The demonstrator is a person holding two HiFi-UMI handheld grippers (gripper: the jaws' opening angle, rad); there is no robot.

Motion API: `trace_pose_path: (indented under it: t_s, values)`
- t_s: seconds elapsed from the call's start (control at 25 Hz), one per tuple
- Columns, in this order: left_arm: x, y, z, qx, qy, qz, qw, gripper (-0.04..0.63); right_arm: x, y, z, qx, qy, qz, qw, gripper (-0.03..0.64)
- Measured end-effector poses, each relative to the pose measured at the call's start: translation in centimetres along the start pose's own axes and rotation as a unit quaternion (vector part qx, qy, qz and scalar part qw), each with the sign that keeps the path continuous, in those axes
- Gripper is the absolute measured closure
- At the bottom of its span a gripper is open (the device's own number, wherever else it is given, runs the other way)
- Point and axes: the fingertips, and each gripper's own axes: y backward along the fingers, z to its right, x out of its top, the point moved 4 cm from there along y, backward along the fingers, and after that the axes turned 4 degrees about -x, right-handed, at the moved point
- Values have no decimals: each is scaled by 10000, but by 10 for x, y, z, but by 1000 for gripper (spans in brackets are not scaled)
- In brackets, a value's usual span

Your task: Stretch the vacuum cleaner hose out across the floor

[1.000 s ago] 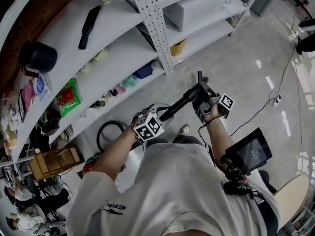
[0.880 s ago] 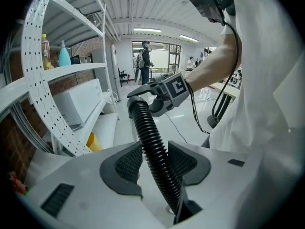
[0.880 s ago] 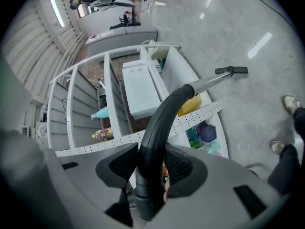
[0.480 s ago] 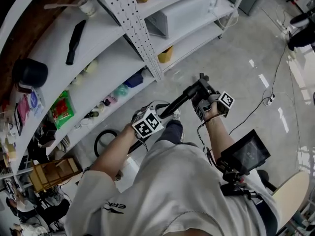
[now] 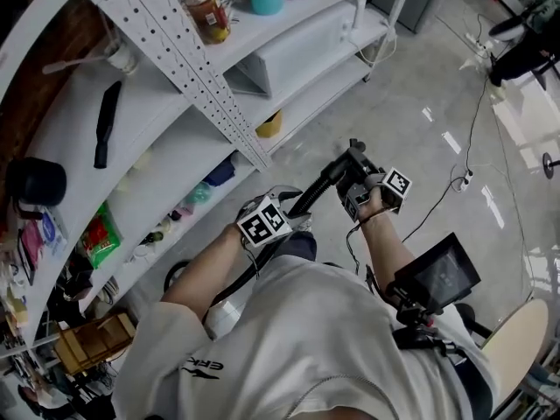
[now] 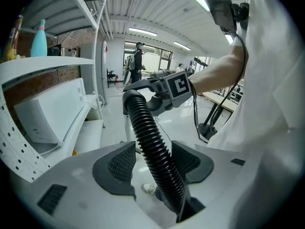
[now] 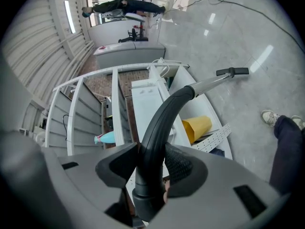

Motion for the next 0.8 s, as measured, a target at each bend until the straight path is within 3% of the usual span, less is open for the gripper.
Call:
trace_pose_path:
  t_s: [0.4,0.8]
  values:
    - [33,-23,-54,-350,-24,-117,9993,385,51,-28,-23,-69,33,227,9997,440]
    - [90,-67,-83,-279,-92,-201,9994,390,124,-28,-45,-46,-74,198,9998,440]
